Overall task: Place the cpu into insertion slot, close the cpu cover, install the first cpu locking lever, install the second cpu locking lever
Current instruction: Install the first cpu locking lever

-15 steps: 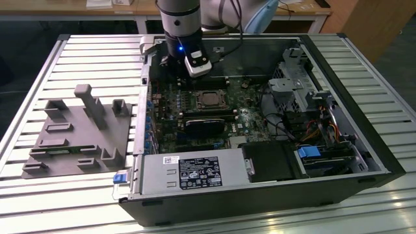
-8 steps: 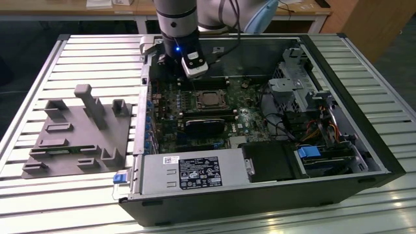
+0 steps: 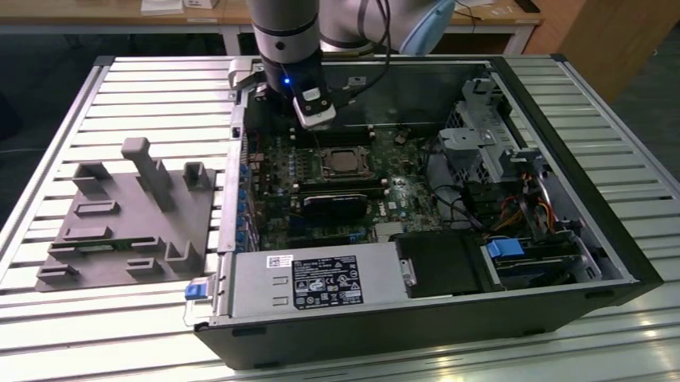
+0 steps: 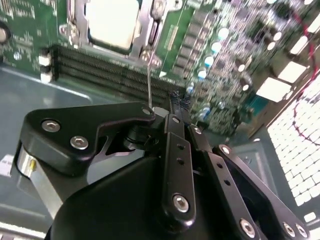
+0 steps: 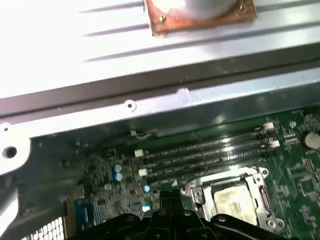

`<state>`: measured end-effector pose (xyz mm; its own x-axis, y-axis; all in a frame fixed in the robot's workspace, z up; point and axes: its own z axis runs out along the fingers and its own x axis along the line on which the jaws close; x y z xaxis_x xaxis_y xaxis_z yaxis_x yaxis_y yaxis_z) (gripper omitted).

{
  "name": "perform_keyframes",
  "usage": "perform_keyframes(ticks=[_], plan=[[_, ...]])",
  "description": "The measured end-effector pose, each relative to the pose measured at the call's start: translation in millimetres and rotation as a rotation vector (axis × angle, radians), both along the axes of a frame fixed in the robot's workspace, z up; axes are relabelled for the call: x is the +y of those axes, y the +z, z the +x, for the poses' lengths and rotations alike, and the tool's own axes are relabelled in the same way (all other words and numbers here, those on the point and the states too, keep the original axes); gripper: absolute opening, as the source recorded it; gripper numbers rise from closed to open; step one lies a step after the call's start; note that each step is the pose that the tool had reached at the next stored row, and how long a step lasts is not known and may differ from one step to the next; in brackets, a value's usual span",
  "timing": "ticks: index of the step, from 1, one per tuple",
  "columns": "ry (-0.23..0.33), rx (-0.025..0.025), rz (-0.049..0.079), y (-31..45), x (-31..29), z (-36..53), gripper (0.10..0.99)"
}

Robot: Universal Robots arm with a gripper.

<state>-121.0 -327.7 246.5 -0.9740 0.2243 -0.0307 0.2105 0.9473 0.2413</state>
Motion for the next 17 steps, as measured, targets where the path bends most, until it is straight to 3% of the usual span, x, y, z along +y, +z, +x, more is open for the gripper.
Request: perform_keyframes(ticks=[2, 3, 9, 17], plan=[[0.0, 0.0, 0.028, 0.0, 0.0, -0.2, 0.106], [0.0, 0.0, 0.034, 0.0, 0.0, -0.2, 0.106], [0.0, -0.0001, 0.035, 0.0, 0.0, 2.1, 0.106], [0.0, 0.0019, 0.035, 0.0, 0.0, 22.4, 0.106]])
